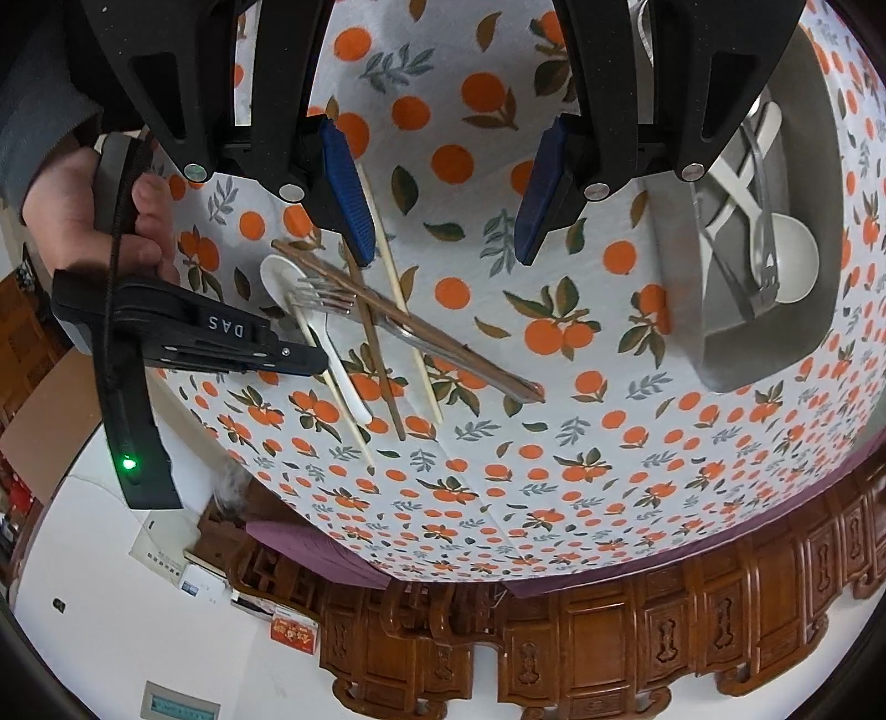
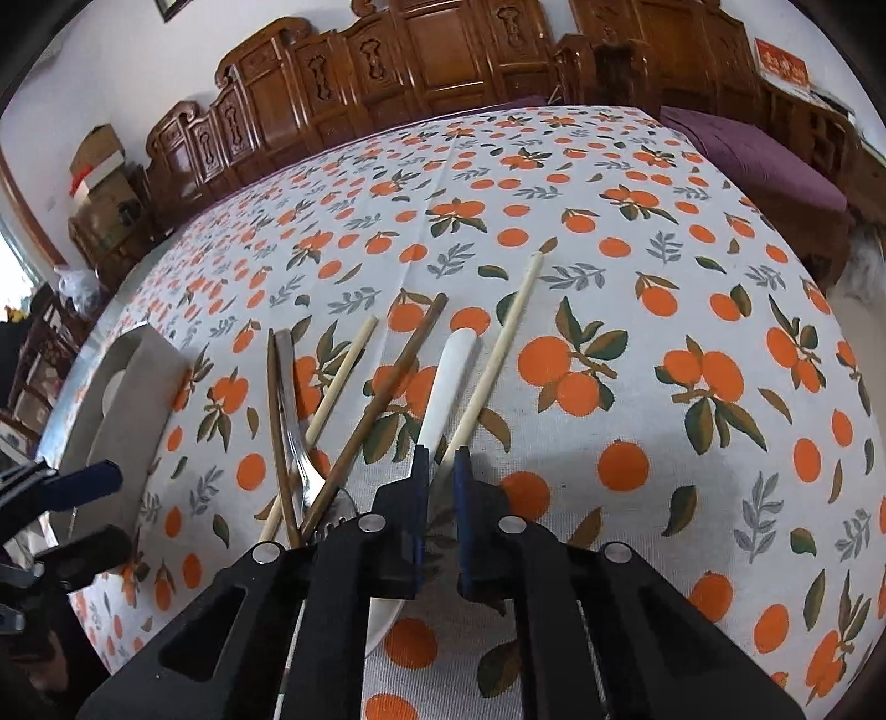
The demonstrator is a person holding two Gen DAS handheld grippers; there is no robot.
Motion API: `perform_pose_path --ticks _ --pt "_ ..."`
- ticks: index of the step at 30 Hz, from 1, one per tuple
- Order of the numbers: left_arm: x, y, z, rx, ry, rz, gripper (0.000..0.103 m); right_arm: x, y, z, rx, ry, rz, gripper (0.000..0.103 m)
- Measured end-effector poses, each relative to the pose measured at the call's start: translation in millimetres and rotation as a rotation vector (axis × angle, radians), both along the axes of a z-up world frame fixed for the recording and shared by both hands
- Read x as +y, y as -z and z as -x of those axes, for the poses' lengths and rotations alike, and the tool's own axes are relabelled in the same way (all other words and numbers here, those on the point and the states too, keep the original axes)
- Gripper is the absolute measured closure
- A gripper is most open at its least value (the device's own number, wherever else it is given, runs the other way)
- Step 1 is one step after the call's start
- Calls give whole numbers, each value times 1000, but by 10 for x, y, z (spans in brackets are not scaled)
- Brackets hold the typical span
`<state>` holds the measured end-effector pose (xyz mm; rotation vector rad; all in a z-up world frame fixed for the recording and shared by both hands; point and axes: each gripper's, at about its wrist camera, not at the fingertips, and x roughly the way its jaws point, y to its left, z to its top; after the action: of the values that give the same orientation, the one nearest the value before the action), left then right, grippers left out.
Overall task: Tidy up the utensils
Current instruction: 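Grasp a wooden chopstick from the pile with the right tool, then grasp another wooden chopstick with left tool while right tool holds its chopstick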
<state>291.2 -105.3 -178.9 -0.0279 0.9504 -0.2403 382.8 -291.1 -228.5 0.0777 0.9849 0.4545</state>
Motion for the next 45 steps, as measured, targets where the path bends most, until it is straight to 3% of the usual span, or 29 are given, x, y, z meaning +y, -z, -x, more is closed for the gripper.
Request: perform_pose_path --ticks 9,19,24,33,45 --pt "-186 160 -270 35 -29 -1 53 -185 -153 -13 -42 39 -80 97" --pt "-380 310 -576 83 -64 14 54 -337 -168 -48 -58 84 -96 97" --pt "-376 440 -641 136 -88 20 69 -336 -164 -43 -57 85 -95 97" --pt "-208 430 -571 160 -108 72 99 -268 -177 -38 -64 71 -86 97" --pt "44 204 -327 91 -94 14 99 42 -227 33 -79 12 -70 97"
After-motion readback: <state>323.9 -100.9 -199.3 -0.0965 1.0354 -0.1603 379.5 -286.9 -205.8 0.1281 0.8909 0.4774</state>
